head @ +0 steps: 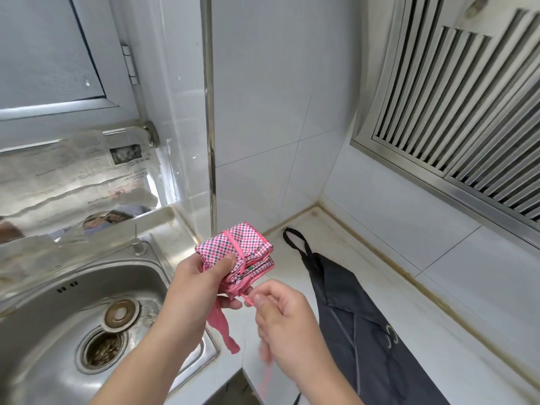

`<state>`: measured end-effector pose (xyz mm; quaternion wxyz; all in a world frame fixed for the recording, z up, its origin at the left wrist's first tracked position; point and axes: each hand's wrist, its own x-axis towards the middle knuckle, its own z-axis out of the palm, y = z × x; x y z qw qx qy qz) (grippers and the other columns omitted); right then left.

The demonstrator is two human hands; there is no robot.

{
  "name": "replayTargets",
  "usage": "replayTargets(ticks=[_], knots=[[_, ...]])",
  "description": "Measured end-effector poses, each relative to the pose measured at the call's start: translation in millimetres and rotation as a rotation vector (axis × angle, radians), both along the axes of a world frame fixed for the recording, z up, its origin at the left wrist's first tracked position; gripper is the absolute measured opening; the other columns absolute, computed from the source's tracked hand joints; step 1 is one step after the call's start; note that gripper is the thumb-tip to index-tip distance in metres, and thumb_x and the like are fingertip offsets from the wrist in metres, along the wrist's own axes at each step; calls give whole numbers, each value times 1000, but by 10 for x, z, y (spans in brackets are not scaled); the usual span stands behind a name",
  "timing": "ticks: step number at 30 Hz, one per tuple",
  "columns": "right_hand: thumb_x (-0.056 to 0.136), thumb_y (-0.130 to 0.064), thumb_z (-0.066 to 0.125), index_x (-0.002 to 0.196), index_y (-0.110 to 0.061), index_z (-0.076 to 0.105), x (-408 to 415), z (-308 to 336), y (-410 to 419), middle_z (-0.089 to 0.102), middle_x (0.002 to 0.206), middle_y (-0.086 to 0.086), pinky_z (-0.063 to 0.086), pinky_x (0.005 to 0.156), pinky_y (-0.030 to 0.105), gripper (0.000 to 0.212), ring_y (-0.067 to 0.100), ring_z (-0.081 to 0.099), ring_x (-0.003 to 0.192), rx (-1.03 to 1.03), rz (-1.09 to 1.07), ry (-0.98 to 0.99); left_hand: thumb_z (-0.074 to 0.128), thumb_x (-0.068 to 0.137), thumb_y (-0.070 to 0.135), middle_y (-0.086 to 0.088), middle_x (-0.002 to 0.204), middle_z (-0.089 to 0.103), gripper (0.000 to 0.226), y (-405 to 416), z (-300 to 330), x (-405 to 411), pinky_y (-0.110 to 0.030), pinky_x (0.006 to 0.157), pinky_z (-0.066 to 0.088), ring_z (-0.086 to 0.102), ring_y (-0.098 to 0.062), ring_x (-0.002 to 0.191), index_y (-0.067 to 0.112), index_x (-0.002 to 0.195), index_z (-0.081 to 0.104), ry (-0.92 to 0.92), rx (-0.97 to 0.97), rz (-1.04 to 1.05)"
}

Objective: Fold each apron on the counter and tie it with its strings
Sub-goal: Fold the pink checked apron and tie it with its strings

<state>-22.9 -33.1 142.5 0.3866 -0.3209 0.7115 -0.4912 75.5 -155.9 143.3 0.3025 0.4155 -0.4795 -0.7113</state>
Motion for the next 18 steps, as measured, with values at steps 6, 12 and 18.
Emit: replayTargets(ticks=[6, 12, 18], knots=[[102, -18, 59, 75, -22, 66, -198, 0, 143, 46, 57, -9, 30, 55, 25, 28, 6, 36, 55, 42, 18, 268, 58, 105, 12, -31, 80, 72, 19, -46, -58, 19, -33, 47, 47, 58, -34, 54, -6, 105, 63, 13, -36, -27], [103, -18, 56, 76, -23, 64, -197, 38, 200, 48, 65, 6, 29, 57, 28, 28, 12, 36, 59, -10, 52, 255, 57, 105, 13, -34, 81, 71, 22, -113, -51, 15, -29, 45, 43, 47, -25, 45, -8, 99, 64, 54, -49, -42], [100, -14, 63, 77, -17, 68, -250, 95, 254, 36, 56, -4, 25, 53, 23, 23, 12, 28, 54, 2, 34, 142, 58, 105, 15, -34, 82, 71, 24, -123, -124, 46, -30, 47, 43, 48, -26, 49, -8, 109, 61, 71, -3, -70]])
